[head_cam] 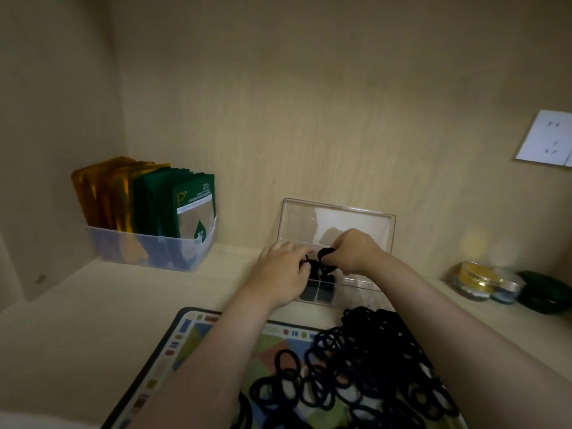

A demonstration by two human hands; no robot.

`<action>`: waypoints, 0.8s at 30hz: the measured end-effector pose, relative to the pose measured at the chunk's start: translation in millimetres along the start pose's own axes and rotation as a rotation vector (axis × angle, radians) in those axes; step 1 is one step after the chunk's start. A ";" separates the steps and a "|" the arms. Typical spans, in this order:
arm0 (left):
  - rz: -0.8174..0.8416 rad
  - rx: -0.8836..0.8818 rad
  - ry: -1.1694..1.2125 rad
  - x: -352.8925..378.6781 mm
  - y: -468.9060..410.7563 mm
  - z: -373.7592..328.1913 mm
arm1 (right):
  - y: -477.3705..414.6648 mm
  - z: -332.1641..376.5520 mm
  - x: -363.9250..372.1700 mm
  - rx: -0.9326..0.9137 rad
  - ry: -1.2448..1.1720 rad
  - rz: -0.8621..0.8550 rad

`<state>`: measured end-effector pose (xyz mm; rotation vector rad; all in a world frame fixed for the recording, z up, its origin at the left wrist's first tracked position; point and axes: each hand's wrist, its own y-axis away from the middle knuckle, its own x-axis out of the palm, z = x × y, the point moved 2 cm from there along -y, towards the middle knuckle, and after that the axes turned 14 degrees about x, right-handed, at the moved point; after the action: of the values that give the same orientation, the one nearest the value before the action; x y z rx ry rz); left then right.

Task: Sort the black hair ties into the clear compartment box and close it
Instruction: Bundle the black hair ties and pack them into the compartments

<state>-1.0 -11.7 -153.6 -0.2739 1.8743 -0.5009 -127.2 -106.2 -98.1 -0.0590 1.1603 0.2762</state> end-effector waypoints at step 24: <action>0.017 0.043 -0.046 -0.2 5.3 -5.4 | 20.3 -12.4 13.5 -0.343 0.391 -0.102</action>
<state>-5.7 -5.8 -154.4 -0.2392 1.8179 -0.5189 -138.3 -86.5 -113.4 -0.4902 1.4816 0.3812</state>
